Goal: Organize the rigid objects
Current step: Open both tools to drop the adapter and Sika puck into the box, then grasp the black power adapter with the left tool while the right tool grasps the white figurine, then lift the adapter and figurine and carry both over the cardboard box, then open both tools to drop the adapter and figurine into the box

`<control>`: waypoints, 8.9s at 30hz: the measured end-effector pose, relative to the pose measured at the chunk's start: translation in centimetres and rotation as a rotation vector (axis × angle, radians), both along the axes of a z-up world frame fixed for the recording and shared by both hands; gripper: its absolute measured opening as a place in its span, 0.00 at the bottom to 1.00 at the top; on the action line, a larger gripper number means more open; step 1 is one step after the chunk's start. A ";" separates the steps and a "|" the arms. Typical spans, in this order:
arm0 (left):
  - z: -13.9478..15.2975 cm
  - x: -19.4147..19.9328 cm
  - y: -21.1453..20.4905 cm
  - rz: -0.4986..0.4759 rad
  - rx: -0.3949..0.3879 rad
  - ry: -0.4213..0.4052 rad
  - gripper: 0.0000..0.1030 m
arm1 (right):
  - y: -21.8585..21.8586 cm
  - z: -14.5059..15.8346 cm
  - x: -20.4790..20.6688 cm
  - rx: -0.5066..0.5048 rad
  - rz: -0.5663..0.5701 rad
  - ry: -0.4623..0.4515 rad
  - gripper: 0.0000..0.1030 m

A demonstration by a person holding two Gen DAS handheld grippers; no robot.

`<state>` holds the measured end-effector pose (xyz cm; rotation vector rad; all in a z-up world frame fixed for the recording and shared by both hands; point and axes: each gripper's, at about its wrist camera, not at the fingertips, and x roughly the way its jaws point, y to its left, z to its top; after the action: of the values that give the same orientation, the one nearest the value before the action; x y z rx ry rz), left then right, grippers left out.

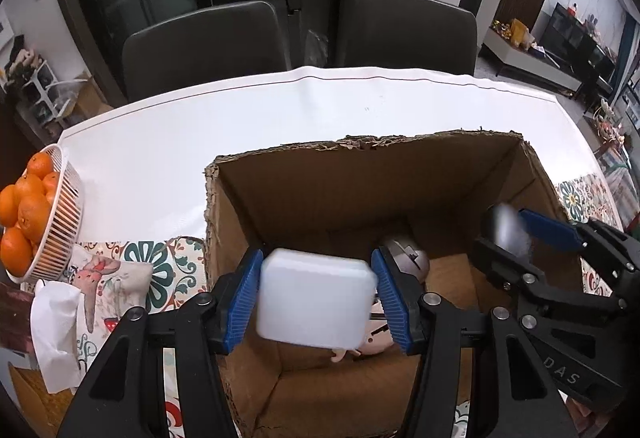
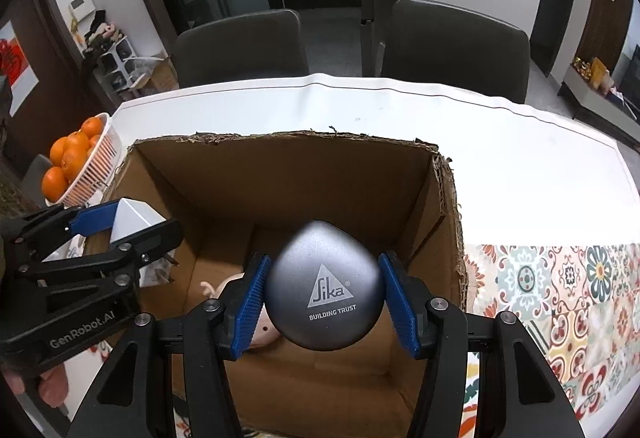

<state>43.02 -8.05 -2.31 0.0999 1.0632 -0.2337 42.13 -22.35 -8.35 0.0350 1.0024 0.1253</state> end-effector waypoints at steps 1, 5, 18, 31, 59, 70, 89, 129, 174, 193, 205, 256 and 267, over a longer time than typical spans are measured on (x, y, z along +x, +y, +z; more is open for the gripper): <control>0.1 -0.1 -0.1 -0.004 -0.004 -0.001 0.56 | 0.1 0.1 -0.1 -0.004 0.002 -0.006 0.58; 0.8 -0.8 -0.2 -0.008 0.001 -0.027 0.60 | -0.1 0.5 -0.7 -0.002 0.009 -0.017 0.59; 3.7 -5.5 1.8 0.026 -0.023 -0.132 0.62 | 0.2 3.6 -4.4 -0.014 -0.023 -0.145 0.59; 5.6 -10.3 3.7 0.058 -0.034 -0.199 0.65 | 1.6 5.7 -8.8 -0.006 -0.012 -0.228 0.59; 1.2 -16.4 6.6 0.107 -0.087 -0.079 0.65 | 3.7 2.7 -13.5 0.048 0.052 -0.177 0.59; -2.6 -15.7 6.8 0.119 -0.119 0.078 0.65 | 3.8 -0.9 -12.5 0.095 0.074 -0.067 0.59; -8.1 -14.3 5.7 0.195 -0.186 0.237 0.56 | 2.9 -7.0 -9.5 0.228 0.078 0.138 0.54; -14.1 -12.7 4.9 0.263 -0.169 0.346 0.42 | 3.0 -12.4 -8.8 0.271 0.027 0.240 0.43; -2.9 -18.3 5.5 0.187 -0.177 -0.075 0.39 | 3.1 -2.6 -15.0 0.135 0.028 -0.070 0.27; 4.4 -18.7 4.4 0.130 -0.190 -0.255 0.39 | 2.3 6.2 -17.1 0.129 0.026 -0.289 0.27; 8.3 -17.0 3.5 0.096 -0.173 -0.338 0.39 | 1.8 9.2 -16.1 0.121 0.019 -0.353 0.27; 1.8 -2.4 -0.3 0.028 -0.083 -0.181 0.39 | -0.1 2.8 -2.7 0.098 -0.001 -0.127 0.27; -0.2 -1.9 -1.3 0.008 -0.053 -0.125 0.39 | 0.0 0.5 -2.2 0.078 0.011 -0.065 0.27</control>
<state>41.09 -9.39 -2.49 0.0618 0.9327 -0.2449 39.94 -22.30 -7.85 0.0959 0.9323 0.1746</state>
